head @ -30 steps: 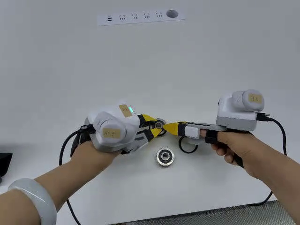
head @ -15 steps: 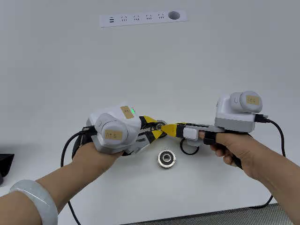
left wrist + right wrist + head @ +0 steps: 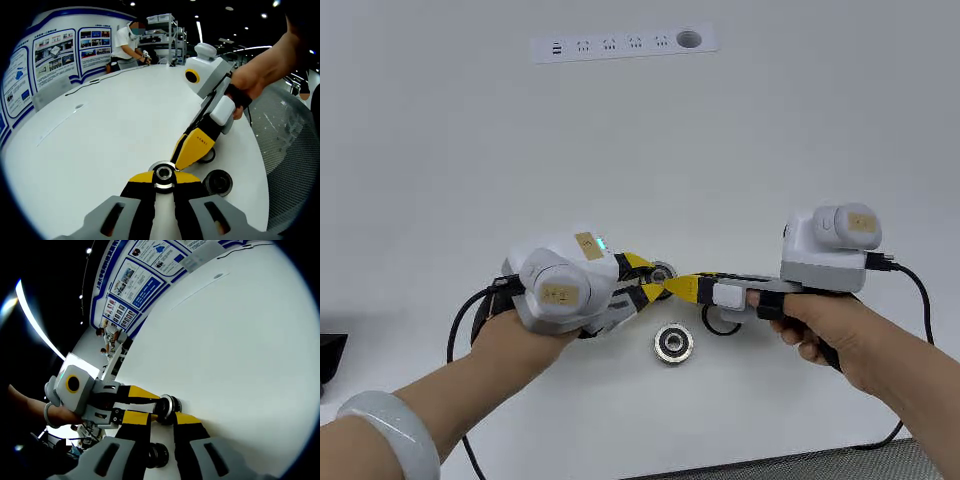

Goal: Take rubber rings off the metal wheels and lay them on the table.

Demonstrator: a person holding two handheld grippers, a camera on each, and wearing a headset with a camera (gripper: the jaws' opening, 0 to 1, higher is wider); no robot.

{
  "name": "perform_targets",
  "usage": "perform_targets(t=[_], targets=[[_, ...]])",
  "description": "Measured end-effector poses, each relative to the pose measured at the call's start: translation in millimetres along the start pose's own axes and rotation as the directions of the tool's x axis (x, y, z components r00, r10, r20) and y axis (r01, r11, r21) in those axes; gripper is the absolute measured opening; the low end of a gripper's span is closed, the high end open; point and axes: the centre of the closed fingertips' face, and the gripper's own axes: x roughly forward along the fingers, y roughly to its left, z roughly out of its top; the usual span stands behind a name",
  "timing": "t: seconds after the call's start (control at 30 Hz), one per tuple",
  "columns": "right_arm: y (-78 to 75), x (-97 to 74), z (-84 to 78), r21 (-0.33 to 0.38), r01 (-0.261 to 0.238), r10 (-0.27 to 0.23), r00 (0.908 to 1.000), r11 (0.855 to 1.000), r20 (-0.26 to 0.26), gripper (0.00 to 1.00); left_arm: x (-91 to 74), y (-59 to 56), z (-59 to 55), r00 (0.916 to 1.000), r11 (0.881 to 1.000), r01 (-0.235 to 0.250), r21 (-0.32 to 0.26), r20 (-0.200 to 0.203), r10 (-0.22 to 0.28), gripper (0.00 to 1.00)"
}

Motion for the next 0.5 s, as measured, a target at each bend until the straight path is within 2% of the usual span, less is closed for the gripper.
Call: perform_targets(t=[0.17,0.5], targets=[[-2.6,-1.0,3.8,-0.016,0.021,-0.021,0.9996,1.000,0.020,0.23,0.1,0.3,-0.6,1.0000,1.000,-0.001,0.000,0.000,0.001,0.13],[-0.7,6.3,6.4,-0.010,0.009,-0.009,0.9997,1.000,0.022,0.27,-0.1,0.5,-0.7,1.0000,1.000,-0.003,-0.002,0.000,0.003,0.13]])
